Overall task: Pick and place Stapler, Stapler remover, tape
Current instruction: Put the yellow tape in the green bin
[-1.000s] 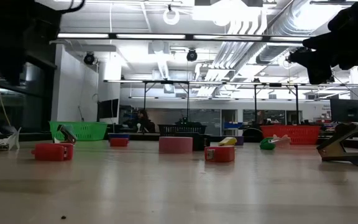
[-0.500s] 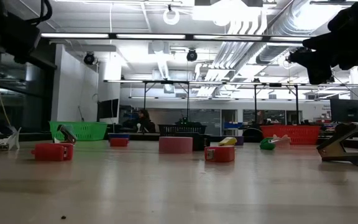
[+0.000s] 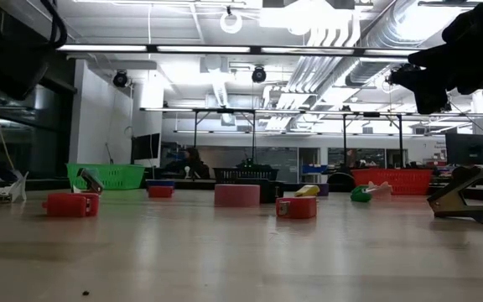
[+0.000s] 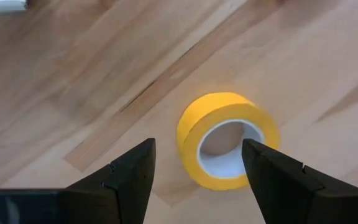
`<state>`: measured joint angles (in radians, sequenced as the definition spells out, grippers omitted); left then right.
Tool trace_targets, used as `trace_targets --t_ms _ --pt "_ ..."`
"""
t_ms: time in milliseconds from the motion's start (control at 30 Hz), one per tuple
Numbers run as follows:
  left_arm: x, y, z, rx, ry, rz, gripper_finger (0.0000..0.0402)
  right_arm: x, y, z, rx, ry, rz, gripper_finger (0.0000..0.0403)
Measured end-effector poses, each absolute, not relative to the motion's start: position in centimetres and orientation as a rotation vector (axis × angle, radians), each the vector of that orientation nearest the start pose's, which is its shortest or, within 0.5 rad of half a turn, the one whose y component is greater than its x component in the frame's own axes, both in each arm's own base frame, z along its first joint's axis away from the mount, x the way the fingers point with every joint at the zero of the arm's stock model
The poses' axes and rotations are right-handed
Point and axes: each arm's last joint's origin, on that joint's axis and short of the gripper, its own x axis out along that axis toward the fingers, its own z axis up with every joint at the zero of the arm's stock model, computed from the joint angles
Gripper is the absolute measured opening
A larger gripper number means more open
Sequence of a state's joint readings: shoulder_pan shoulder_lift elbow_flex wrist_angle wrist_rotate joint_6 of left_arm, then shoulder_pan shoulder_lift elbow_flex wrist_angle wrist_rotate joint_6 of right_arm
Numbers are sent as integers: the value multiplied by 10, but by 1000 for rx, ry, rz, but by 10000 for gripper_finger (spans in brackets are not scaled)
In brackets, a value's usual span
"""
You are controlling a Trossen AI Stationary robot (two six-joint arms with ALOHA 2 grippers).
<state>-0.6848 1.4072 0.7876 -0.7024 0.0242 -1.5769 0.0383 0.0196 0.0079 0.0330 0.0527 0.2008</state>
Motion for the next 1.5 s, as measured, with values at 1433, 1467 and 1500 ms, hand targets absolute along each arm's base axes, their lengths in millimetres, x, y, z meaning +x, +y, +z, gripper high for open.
trace_targets --t_ms 1433,1467,1500 --pt "181 -159 161 -787 1353 436 92 98 2 168 202 -24 -12 197" --pt "181 -159 161 -787 1353 436 92 98 2 168 202 -24 -12 197" --pt "181 -159 161 -787 1353 437 92 98 2 168 202 -24 -12 197"
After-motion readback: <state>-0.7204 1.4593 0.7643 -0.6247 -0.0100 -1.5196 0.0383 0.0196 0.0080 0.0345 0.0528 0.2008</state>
